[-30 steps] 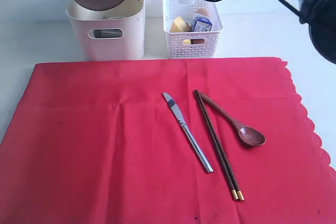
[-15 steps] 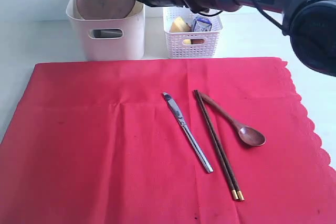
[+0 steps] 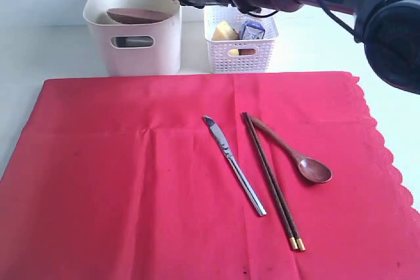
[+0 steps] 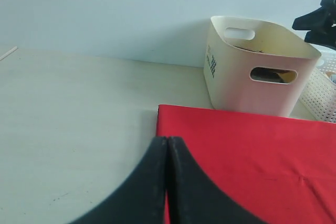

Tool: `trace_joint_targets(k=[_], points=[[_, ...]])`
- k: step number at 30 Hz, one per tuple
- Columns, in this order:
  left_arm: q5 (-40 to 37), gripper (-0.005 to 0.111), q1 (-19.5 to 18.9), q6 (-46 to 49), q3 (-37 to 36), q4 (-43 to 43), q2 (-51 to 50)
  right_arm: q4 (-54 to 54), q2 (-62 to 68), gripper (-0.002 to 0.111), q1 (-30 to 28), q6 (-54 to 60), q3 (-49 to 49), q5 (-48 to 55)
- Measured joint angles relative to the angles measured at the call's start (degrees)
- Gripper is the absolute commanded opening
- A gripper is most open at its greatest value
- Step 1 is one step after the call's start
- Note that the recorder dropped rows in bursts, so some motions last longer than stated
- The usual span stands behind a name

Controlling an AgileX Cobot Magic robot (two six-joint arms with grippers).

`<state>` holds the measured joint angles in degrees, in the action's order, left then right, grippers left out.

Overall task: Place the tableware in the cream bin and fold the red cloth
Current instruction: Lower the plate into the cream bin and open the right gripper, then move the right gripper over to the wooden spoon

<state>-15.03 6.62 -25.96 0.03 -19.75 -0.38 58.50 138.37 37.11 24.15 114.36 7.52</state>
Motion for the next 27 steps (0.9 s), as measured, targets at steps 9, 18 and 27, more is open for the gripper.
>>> trace_joint_targets(k=[9, 18, 27], points=[[0.00, 0.001, 0.00, 0.00, 0.00, 0.00, 0.00, -12.62, -7.97, 0.054, -1.63, -0.12, 0.00, 11.93], [0.00, 0.001, 0.00, 0.00, 0.00, 0.00, 0.00, -16.99, -9.12, 0.034, -1.63, -0.54, 0.00, 13.86], [0.00, 0.001, 0.00, 0.00, 0.00, 0.00, 0.00, -27.59, -10.26, 0.000, -1.63, -8.87, 0.00, 18.22]])
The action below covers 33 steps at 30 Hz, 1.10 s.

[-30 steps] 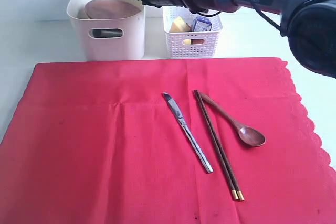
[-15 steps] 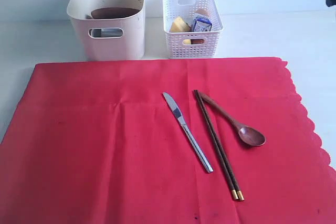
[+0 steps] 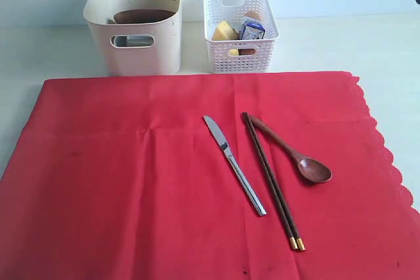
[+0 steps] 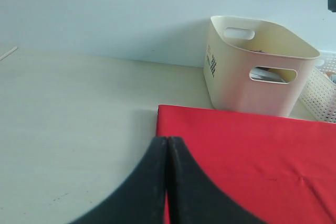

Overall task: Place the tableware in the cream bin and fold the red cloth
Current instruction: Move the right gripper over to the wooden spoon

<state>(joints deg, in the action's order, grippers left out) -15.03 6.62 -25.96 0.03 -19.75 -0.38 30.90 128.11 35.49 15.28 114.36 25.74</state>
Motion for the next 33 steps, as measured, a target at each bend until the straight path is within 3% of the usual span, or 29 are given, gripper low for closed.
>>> trace_joint_targets(k=[8, 16, 23, 33], points=[[0.00, 0.001, 0.00, 0.00, 0.00, 0.00, 0.00, -9.22, -5.77, 0.000, 0.00, -5.89, -4.74, 2.40], [0.00, 0.001, 0.00, 0.00, 0.00, 0.00, 0.00, -11.35, -17.76, 0.000, -0.47, -4.01, -23.01, 0.29], [0.00, 0.001, 0.00, 0.00, 0.00, 0.00, 0.00, -13.90, -29.32, 0.000, -5.22, -2.37, -39.10, -0.55], [0.00, 0.001, 0.00, 0.00, 0.00, 0.00, 0.00, -17.20, -32.99, 0.000, -6.71, -1.63, -51.73, 9.54]])
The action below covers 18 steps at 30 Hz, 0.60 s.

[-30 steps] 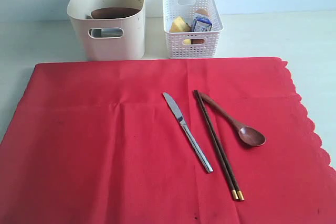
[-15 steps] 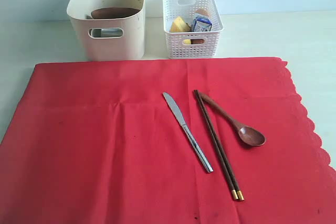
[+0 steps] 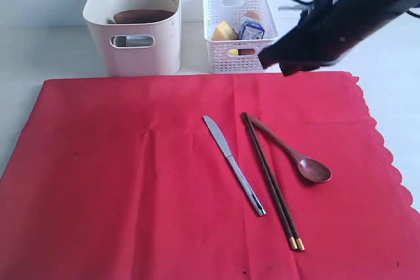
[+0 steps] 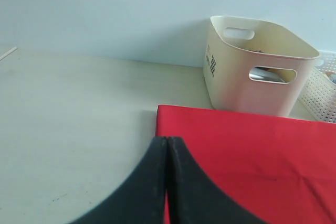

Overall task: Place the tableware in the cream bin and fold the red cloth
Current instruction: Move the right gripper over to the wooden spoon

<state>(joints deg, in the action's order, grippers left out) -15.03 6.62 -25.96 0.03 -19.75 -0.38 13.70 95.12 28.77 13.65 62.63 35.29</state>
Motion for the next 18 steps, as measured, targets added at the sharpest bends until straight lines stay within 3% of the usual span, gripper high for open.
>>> trace_joint_targets(k=[6, 12, 18], points=[[0.00, 0.001, 0.00, 0.00, 0.00, 0.00, 0.00, -1.27, 0.00, 0.000, 0.91, 0.94, -5.09, 2.54], [0.00, 0.001, 0.00, 0.00, 0.00, 0.00, 0.00, -5.11, 2.10, 0.001, 6.29, 0.70, -6.50, 0.54], [0.00, 0.001, 0.00, 0.00, 0.00, 0.00, 0.00, -9.88, 7.93, 0.020, 7.45, -3.54, -6.50, -2.70]])
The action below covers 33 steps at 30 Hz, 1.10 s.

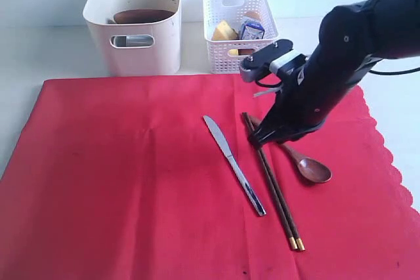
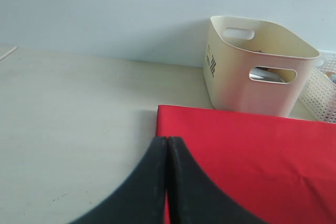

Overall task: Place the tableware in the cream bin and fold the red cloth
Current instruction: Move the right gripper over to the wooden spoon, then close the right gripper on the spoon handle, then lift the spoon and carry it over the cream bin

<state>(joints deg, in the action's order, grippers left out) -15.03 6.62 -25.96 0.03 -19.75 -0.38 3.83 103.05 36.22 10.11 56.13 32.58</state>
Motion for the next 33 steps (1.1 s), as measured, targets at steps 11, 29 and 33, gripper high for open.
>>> trace_joint_targets(k=[11, 29, 33], points=[[0.00, 0.001, 0.00, 0.00, 0.00, 0.00, 0.00, -3.83, 4.78, 0.040, 0.00, -1.77, 0.00, -6.12], [0.00, 0.001, 0.00, 0.00, 0.00, 0.00, 0.00, -7.36, 6.98, 0.000, 0.00, -3.49, 0.00, -6.89], [0.00, 0.001, 0.00, 0.00, 0.00, 0.00, 0.00, -12.53, 5.72, 0.000, 0.00, -8.90, 0.00, -4.82]])
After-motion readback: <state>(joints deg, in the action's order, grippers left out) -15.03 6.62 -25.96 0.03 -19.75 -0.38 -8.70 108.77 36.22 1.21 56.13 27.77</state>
